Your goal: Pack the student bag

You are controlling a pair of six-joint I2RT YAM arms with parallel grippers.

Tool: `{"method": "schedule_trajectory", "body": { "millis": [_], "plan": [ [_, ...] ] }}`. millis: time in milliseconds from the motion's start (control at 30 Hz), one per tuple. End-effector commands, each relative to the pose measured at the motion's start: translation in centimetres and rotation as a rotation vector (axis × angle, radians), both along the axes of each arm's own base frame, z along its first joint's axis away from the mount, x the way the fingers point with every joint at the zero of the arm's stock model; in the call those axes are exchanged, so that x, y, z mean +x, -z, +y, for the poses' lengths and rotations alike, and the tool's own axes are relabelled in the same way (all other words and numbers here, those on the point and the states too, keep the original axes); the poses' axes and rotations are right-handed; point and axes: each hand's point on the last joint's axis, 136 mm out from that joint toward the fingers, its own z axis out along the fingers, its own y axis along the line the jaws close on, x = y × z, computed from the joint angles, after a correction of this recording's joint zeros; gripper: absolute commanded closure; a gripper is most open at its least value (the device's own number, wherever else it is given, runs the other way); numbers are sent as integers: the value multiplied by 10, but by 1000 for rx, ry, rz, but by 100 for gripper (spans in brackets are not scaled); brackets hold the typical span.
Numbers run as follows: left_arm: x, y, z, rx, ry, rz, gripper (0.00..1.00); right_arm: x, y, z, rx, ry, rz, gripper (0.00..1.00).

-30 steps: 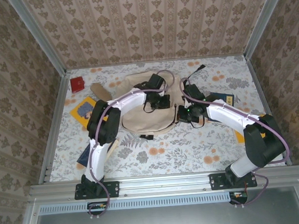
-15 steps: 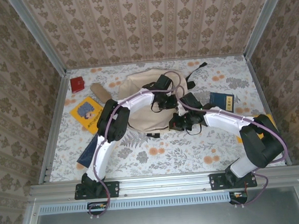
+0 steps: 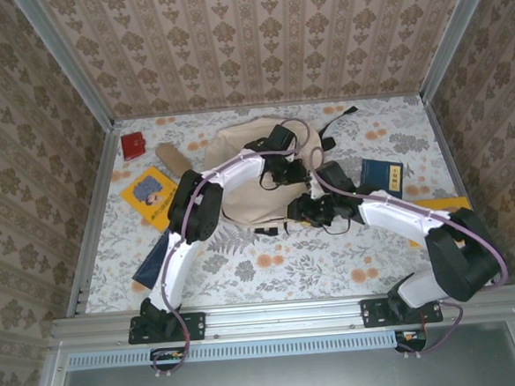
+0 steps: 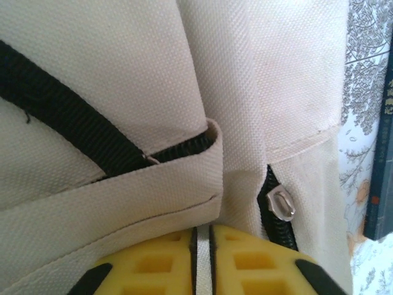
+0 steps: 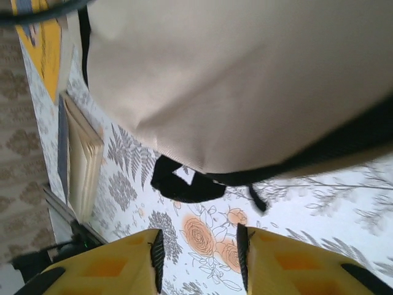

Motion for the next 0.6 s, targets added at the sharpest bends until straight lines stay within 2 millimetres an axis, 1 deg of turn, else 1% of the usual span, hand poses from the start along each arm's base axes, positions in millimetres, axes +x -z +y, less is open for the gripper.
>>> {"method": "schedule_trajectory", "body": {
  "millis": [0, 67, 133, 200, 233, 267, 333, 367, 433, 500, 533, 567],
  "plan": [
    [17, -50, 14, -59, -12, -52, 75, 3, -3, -35, -48, 123, 3, 54],
    [20, -66, 26, -69, -27, -67, 70, 7, -1, -49, -62, 181, 16, 47],
    [18, -77, 38, -65, -39, -84, 66, 11, 0, -58, -64, 223, 32, 41],
    [9, -80, 53, -37, -51, -103, 62, 17, 2, -61, -52, 253, 49, 36],
    [3, -86, 61, -27, -58, -115, 60, 21, 3, -61, -42, 269, 60, 33],
    [-5, -85, 69, -14, -64, -116, 59, 26, 4, -60, -27, 288, 66, 31],
    [-21, -87, 83, 6, -81, -124, 57, 34, 5, -54, 14, 304, 81, 28],
    [-32, -86, 90, 22, -88, -130, 56, 39, 8, -50, 33, 309, 97, 28],
    [-50, -85, 102, 55, -100, -139, 56, 48, 10, -44, 62, 318, 109, 27],
    [-70, -84, 108, 73, -110, -139, 55, 54, 14, -42, 63, 332, 128, 28],
    [-82, -80, 110, 82, -112, -130, 55, 58, 16, -42, 60, 337, 132, 28],
    [-93, -79, 109, 79, -117, -123, 55, 61, 18, -41, 53, 340, 136, 29]
  ]
}}
